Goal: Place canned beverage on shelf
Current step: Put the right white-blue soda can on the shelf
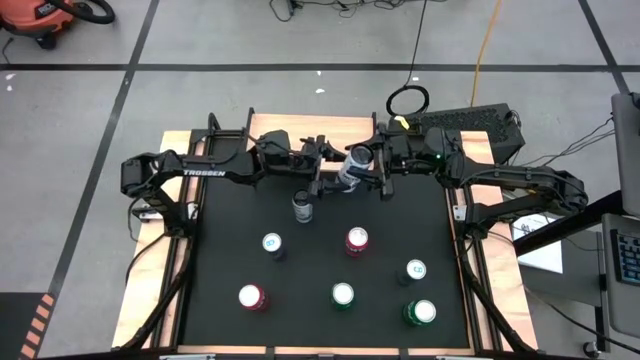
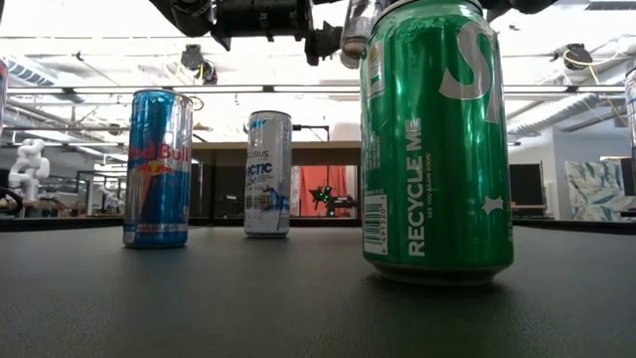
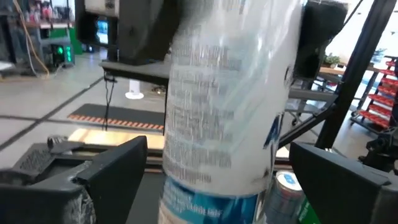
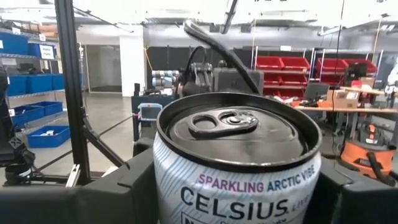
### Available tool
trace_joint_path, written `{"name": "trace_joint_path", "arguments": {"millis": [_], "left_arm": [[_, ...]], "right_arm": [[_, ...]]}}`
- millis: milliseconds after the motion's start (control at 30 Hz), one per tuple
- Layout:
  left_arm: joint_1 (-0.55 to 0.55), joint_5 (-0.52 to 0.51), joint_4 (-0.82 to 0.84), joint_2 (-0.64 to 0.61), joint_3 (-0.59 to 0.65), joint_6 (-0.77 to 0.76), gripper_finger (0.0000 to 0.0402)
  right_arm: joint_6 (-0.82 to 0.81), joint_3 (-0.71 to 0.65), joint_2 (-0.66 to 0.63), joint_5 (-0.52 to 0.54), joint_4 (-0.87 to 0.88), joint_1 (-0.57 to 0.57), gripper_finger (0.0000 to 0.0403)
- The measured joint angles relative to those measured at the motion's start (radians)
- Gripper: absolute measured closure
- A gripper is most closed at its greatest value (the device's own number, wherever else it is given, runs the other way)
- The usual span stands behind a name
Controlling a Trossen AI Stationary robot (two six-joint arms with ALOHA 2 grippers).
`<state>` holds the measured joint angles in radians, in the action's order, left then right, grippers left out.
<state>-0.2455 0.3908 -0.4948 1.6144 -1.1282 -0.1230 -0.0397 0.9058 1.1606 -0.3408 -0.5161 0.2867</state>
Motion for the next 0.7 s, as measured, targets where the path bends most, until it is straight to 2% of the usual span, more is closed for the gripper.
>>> {"name": "trace_joint_path", "arguments": {"millis": [267, 500, 700], "left_arm": [[-0.045, 0.024, -0.029, 0.0, 0.0, -0.082, 0.0007], [-0.008, 0.052, -0.029, 0.007, 0.0, -0.019, 0.0007], [0.019, 0.037, -0.041, 0.008, 0.0, 0.002, 0.0007]], "right_arm": [[0.006, 0.0, 0.0, 0.007, -0.037, 0.0, 0.0151], [0.007, 0.0, 0.01, 0.004, -0.03, -0.001, 0.0151], [0.004, 0.0, 0.024, -0.002, -0.038, -0.001, 0.0151]]}}
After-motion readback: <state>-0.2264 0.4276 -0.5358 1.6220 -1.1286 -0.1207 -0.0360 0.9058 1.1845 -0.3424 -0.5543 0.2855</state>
